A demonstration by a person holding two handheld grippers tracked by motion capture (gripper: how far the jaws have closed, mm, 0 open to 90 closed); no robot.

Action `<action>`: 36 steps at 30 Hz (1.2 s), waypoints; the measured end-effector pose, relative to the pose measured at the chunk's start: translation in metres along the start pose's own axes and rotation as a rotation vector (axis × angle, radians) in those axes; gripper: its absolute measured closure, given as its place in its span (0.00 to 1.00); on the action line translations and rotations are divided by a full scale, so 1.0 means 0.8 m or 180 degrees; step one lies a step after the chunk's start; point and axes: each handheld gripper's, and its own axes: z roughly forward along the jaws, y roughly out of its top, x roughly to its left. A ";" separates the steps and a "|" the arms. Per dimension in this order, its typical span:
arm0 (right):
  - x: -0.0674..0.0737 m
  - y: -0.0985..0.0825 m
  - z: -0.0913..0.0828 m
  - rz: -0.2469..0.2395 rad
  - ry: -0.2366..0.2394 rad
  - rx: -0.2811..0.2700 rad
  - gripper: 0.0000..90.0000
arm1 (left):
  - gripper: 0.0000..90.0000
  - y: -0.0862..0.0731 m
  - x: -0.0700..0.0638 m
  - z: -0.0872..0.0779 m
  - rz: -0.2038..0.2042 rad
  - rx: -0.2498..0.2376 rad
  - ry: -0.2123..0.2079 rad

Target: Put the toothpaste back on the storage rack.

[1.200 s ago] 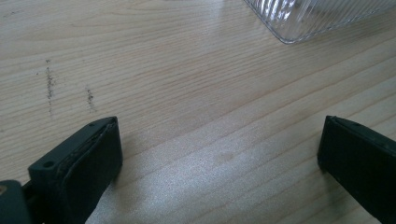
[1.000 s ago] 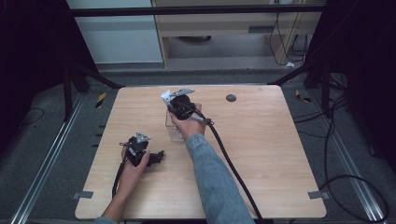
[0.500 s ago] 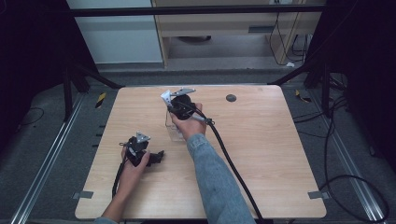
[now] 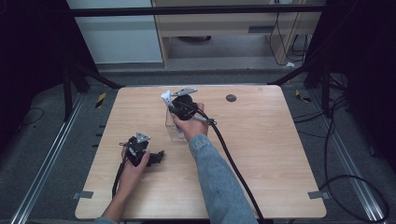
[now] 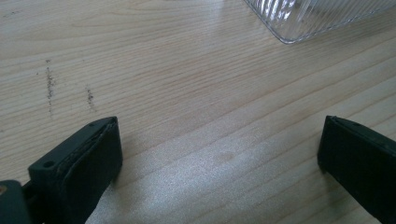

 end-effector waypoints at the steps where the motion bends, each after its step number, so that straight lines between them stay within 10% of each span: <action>1: 0.000 0.000 -0.001 -0.0017 -0.0007 0.0008 0.82 | 0.00 0.000 0.000 0.000 0.0000 -0.0001 0.0001; 36: -0.031 -0.016 -0.056 0.0011 -0.0126 -0.0012 0.80 | 0.00 0.000 0.000 0.000 -0.0011 -0.0005 0.0002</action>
